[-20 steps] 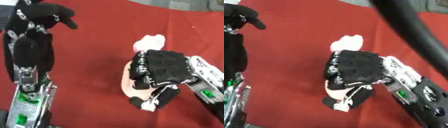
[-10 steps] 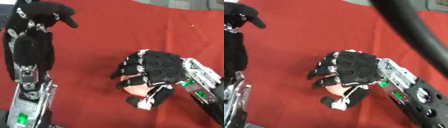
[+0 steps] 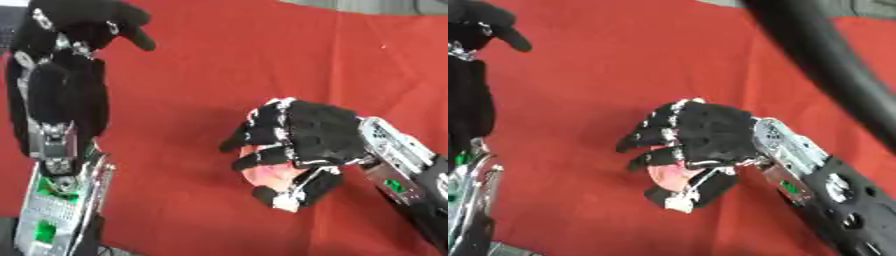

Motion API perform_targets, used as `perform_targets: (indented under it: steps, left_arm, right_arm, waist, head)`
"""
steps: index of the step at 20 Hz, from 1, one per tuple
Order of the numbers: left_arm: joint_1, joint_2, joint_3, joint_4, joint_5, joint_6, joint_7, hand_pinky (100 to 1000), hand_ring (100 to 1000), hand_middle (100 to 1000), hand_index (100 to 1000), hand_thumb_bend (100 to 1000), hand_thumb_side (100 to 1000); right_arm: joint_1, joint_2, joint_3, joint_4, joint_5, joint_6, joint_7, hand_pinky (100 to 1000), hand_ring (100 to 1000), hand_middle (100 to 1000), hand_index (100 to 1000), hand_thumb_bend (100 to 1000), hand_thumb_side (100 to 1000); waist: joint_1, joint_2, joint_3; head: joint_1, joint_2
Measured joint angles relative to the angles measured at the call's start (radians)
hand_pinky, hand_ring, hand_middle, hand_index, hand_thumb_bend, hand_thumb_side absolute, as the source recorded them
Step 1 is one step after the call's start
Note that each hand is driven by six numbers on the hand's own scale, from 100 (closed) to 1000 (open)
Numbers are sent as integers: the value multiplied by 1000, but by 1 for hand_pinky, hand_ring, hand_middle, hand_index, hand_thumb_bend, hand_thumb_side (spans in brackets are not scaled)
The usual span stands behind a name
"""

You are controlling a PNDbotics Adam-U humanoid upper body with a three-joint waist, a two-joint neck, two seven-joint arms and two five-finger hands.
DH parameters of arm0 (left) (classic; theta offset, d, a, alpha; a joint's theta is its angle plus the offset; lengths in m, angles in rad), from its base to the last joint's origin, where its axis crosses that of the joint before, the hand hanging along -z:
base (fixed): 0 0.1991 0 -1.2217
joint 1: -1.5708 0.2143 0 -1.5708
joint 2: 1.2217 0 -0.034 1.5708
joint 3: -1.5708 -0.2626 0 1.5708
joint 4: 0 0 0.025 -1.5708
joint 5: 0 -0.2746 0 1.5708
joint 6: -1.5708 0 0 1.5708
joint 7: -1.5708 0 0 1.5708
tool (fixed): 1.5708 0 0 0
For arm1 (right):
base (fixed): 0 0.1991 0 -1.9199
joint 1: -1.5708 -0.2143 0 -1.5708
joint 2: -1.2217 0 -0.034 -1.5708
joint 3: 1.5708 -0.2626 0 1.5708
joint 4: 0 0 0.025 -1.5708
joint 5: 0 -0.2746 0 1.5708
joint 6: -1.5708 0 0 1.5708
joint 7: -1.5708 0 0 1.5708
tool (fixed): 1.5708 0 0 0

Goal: Pick up objects on the table and place them in the box.

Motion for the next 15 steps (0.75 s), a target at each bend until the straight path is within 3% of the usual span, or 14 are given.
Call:
perform_targets:
  steps: [1, 2, 3, 5, 9, 12, 15]
  left_arm:
    - [0, 0, 0, 0, -1, 0, 1, 439, 621, 724, 701, 139, 770]
    - [1, 0, 0, 0, -3, -1, 2, 439, 621, 724, 701, 139, 770]
    - [2, 0, 1, 0, -5, -1, 5, 436, 621, 725, 702, 135, 773]
    - [12, 2, 4, 0, -8, -1, 12, 432, 621, 727, 701, 126, 782]
    - [47, 25, 20, 0, -19, 9, 33, 424, 622, 730, 701, 108, 801]
    - [69, 39, 34, 0, -29, 23, 55, 416, 622, 735, 700, 100, 819]
    - [85, 49, 47, 0, -37, 48, 84, 402, 627, 749, 705, 100, 827]
  right_arm:
    - [11, -7, -4, -6, -16, 7, -9, 296, 582, 703, 747, 171, 741]
    - [28, -17, -11, -14, -52, 21, -19, 287, 578, 699, 750, 176, 738]
    - [49, -31, -18, -25, -106, 41, -23, 220, 541, 665, 762, 206, 727]
    - [101, -68, -40, -65, -266, 103, -17, 171, 526, 647, 781, 233, 738]
    - [221, -161, -105, -211, -619, 246, 60, 190, 546, 662, 816, 240, 785]
    - [322, -201, -166, -261, -820, 256, 110, 176, 551, 654, 840, 253, 793]
    - [397, -195, -194, -275, -1031, 233, 168, 192, 555, 660, 862, 226, 799]
  waist:
    - [1, -4, -5]
    - [4, -6, -11]
    - [8, -6, -19]
    - [14, -9, -40]
    - [20, -23, -90]
    - [38, -24, -120]
    - [56, -23, -143]
  head:
    - [4, 1]
    - [10, 1]
    - [16, 1]
    - [36, 1]
    - [76, -4]
    - [94, -9]
    - [115, -8]
